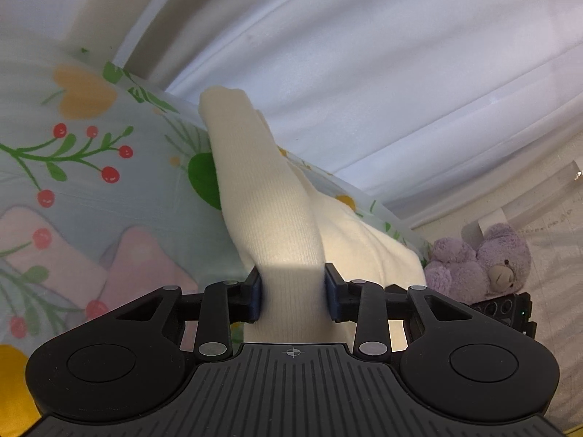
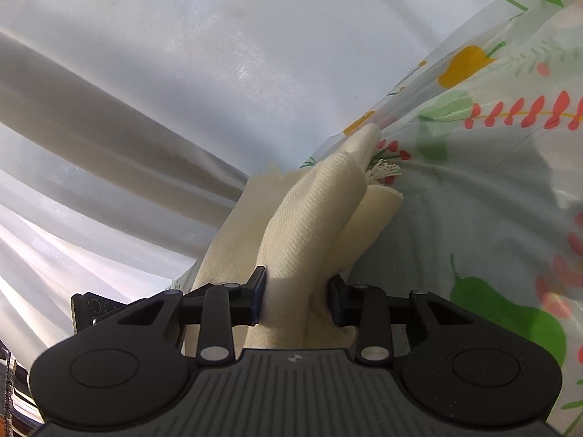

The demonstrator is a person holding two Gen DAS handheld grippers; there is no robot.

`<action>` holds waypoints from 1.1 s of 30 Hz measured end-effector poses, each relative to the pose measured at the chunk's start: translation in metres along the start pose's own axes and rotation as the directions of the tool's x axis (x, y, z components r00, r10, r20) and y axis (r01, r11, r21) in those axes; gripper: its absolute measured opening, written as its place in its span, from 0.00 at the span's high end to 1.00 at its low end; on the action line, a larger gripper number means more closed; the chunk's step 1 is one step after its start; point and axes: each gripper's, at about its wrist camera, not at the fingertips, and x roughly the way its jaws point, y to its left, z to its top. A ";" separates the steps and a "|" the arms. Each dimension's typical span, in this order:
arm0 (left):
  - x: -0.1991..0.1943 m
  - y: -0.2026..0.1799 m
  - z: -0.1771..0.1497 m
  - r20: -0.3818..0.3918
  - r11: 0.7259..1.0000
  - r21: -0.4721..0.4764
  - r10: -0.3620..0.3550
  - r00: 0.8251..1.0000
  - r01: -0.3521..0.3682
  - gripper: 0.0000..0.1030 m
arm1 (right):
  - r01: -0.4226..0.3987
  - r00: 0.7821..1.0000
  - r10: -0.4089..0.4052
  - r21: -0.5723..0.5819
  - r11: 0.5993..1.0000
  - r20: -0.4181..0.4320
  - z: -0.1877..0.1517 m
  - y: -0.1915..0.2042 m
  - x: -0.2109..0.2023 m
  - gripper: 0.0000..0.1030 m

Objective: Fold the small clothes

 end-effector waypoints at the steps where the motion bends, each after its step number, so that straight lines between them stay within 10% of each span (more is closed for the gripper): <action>1: -0.011 0.000 -0.003 0.014 1.000 0.001 0.012 1.000 -0.012 0.64 | -0.003 1.000 0.003 -0.021 1.000 -0.009 -0.003 0.008 0.003 0.68; 11: -0.125 0.036 -0.051 0.153 0.971 -0.040 0.238 0.959 -0.235 0.62 | -0.087 0.981 0.053 -0.181 0.980 -0.184 -0.050 0.087 0.069 0.69; 15: -0.143 0.050 -0.062 0.152 0.930 -0.081 0.368 0.917 -0.360 0.55 | 0.013 0.967 -0.072 -0.233 0.972 -0.245 -0.068 0.102 0.087 0.54; 20: -0.168 0.046 -0.064 0.268 0.910 -0.097 0.413 0.870 -0.402 0.30 | 0.230 0.954 -0.292 -0.449 0.863 -0.074 -0.083 0.131 0.058 0.47; 28: -0.129 0.034 -0.045 0.286 0.897 -0.104 0.442 0.850 -0.431 0.26 | 0.284 0.953 -0.292 -0.572 0.769 0.081 -0.108 0.177 0.066 0.63; 33: -0.095 0.043 -0.038 0.291 0.823 -0.107 0.562 0.774 -0.557 0.26 | 0.366 0.923 -0.344 -0.669 0.647 0.172 -0.125 0.185 0.103 0.69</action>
